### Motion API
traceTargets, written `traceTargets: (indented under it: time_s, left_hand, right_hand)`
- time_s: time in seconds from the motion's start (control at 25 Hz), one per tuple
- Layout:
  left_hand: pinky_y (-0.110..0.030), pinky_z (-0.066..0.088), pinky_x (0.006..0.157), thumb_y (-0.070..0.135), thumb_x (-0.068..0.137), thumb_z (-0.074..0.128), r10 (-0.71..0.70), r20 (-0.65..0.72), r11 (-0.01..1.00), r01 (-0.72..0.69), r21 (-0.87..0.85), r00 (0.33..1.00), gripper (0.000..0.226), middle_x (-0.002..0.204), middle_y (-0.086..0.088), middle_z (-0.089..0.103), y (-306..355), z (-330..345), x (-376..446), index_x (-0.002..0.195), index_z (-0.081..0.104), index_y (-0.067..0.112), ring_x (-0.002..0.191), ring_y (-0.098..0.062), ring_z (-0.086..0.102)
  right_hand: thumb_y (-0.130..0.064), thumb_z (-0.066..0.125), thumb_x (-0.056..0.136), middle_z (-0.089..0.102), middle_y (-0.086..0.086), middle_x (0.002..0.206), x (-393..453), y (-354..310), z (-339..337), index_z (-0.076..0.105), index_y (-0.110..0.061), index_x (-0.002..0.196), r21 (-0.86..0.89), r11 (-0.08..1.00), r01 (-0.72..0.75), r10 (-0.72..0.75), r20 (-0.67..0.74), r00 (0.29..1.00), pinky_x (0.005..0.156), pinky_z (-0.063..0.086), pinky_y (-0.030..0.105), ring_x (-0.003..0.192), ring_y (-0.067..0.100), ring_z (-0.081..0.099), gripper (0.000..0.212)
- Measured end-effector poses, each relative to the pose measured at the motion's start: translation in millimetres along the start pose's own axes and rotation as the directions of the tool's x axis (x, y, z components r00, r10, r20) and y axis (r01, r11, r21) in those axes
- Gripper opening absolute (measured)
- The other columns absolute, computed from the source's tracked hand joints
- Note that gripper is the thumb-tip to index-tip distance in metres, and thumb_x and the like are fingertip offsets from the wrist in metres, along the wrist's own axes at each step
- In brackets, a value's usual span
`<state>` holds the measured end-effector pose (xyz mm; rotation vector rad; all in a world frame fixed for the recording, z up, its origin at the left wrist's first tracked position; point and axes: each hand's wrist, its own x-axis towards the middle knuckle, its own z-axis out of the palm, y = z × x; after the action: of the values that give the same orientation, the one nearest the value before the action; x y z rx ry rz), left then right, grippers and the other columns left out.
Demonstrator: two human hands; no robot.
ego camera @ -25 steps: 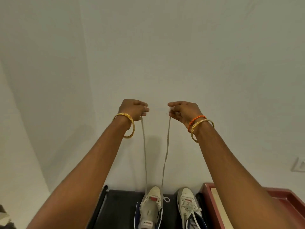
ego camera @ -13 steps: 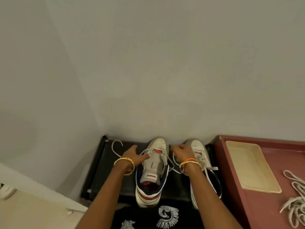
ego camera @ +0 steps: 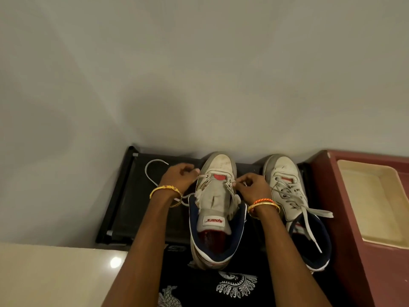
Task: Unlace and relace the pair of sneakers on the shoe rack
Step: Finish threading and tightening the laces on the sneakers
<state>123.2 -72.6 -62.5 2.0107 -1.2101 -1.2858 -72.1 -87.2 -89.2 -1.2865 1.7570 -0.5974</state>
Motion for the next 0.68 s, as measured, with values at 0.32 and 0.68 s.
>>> traceTargets:
  time_s: [0.32,0.68]
  left_hand:
    - [-0.022,0.043,0.075,0.01,0.089,0.06,0.133,-0.111,0.991,-0.129,0.043,0.985,0.008,0.09,-0.006,0.058,-11.6,27.4,18.4,0.091,0.059,0.003,0.084,-0.015,0.053]
    - [-0.03,0.045,0.089,0.018,0.088,0.063,-0.037,-0.194,0.993,0.015,-0.117,0.98,0.035,0.121,-0.004,0.054,-9.7,11.8,12.6,0.121,0.051,0.014,0.11,-0.021,0.053]
  right_hand:
    - [-0.038,0.08,0.07,0.061,-0.002,0.085,3.0,-8.4,-1.8,0.06,-0.009,0.096,0.002,0.992,-0.125,0.122,0.183,0.976,0.059,0.045,0.022,0.073,0.007,0.055,0.044]
    - [-0.003,0.054,0.09,0.066,0.002,0.096,4.2,-9.2,-15.2,0.065,-0.01,0.104,0.121,0.991,0.058,-0.051,-0.06,0.997,0.08,0.051,0.026,0.099,0.021,0.063,0.02]
